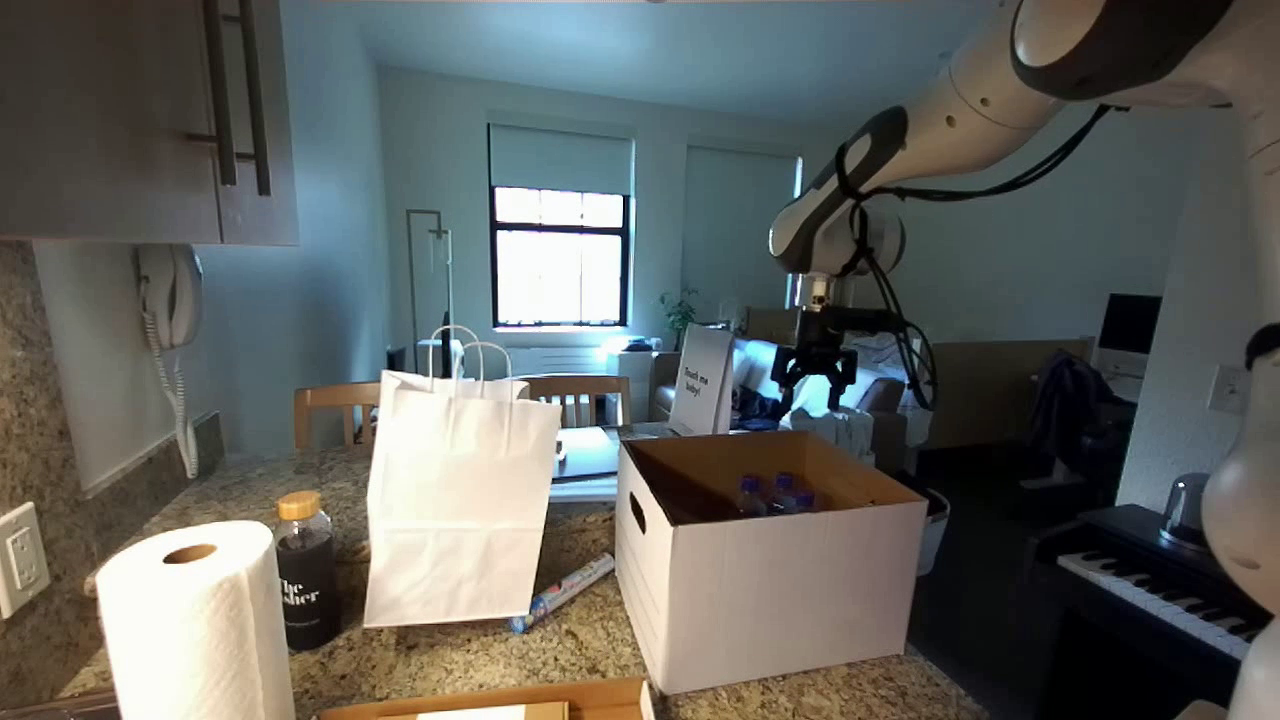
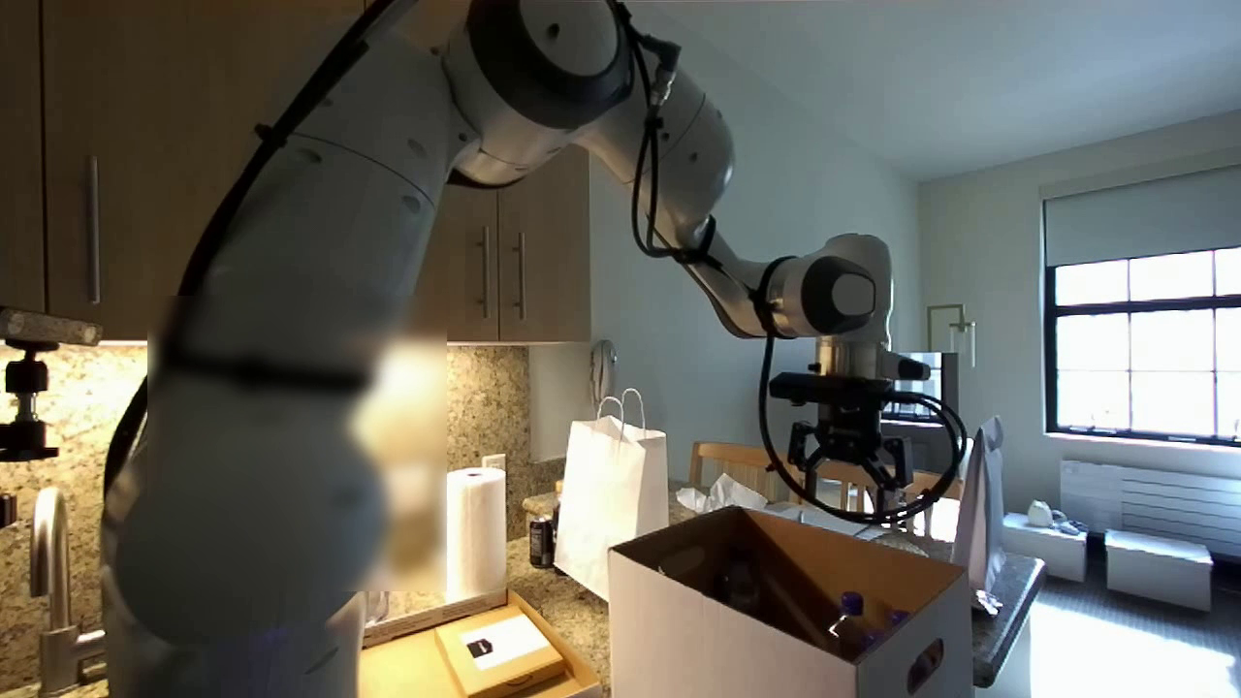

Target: Place four empty water bottles inside the white storage box on the right

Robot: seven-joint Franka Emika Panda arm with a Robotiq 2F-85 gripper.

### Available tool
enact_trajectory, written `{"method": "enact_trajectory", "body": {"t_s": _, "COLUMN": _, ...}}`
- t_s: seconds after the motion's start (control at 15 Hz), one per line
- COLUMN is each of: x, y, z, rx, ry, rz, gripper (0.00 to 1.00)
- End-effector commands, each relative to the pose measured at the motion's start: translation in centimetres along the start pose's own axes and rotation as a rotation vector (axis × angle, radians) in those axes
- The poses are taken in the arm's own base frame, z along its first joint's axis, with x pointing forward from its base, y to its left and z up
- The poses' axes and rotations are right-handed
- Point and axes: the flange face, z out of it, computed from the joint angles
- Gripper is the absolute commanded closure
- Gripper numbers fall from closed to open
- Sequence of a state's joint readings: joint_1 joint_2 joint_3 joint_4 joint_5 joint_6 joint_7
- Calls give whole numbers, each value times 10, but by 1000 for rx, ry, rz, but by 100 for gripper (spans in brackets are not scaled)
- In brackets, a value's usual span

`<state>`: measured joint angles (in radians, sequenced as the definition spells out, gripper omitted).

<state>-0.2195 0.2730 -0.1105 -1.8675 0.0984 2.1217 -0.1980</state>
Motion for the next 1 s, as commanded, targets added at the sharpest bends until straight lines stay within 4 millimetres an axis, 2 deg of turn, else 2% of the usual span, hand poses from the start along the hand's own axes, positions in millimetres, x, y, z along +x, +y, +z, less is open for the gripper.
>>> {"method": "enact_trajectory", "body": {"t_s": 0.0, "x": -29, "y": -2, "z": -12, "rx": 9, "ry": -28, "rz": -42, "gripper": 0}}
{"method": "enact_trajectory", "body": {"t_s": 0.53, "x": -60, "y": -12, "z": -16, "rx": -26, "ry": 2, "rz": -34, "gripper": 0}}
{"method": "enact_trajectory", "body": {"t_s": 0.6, "x": -44, "y": -8, "z": -14, "rx": -10, "ry": -17, "rz": -31, "gripper": 0}}
{"method": "enact_trajectory", "body": {"t_s": 0.93, "x": -44, "y": -9, "z": -12, "rx": -10, "ry": -19, "rz": -31, "gripper": 0}}
